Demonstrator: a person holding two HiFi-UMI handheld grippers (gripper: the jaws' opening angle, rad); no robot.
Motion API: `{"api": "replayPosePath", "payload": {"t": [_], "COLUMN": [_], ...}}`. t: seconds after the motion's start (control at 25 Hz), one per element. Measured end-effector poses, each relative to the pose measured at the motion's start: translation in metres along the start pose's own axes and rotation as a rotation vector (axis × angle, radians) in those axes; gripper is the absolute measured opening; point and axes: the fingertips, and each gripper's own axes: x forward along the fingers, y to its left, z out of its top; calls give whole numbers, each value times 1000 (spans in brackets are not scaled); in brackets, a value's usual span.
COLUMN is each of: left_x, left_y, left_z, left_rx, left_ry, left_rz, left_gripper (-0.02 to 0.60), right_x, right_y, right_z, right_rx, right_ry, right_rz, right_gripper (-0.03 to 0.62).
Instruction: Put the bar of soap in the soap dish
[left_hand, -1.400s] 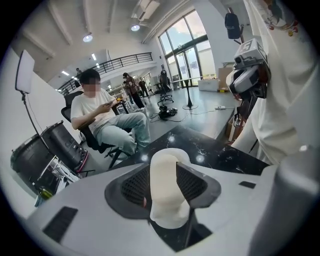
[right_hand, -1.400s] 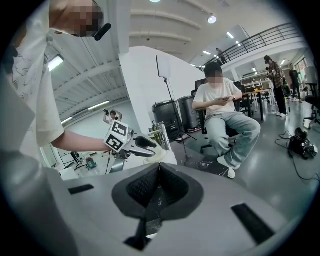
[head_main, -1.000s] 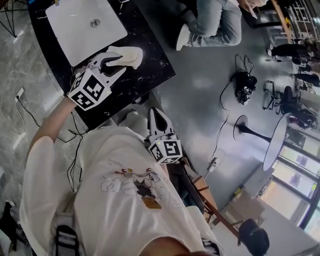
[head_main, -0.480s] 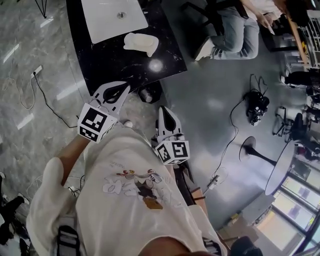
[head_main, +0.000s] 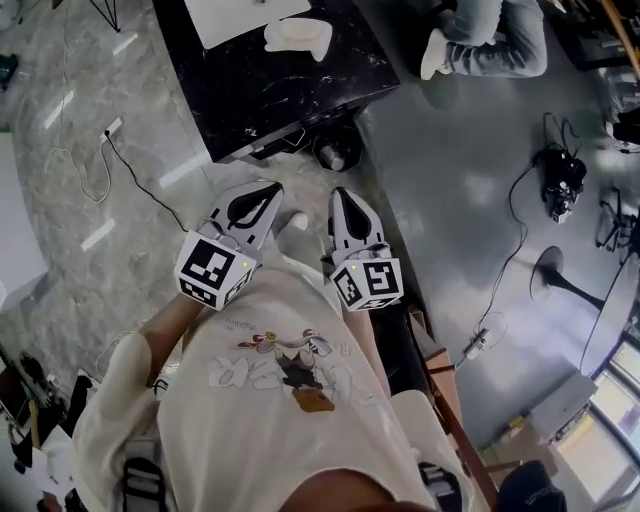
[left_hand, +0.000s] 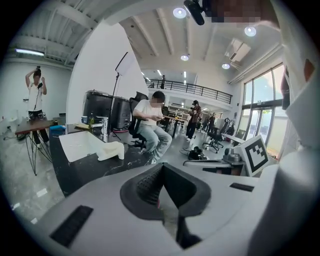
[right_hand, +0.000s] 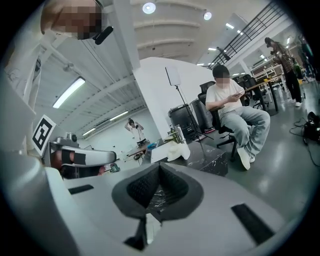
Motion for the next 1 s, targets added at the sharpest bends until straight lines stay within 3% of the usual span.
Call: {"api": "replayPosePath", "payload": {"t": [0.2,0.44,0.72,1.0], "left_x": [-11,-28,-54,-69], "left_y": [-18,-12,24,49], "left_z": [2,0,4,2], "left_rx": [5,-59,-70,-91], "left_ry": [-24,-51,-85,-105], "left_rz": [-39,-45,17,14], "left_gripper": [6,6,6,6], "right_x": [-10,-8,15,35], "right_y": [20,50,77,100], "right_z": [16,16,16,17], "right_rx": [-32,-63,-98,-112], "right_ry": [-50,-54,-36,-45], "right_rz": [-18,-17,-13,-20], "right_gripper": [6,6,6,6]}}
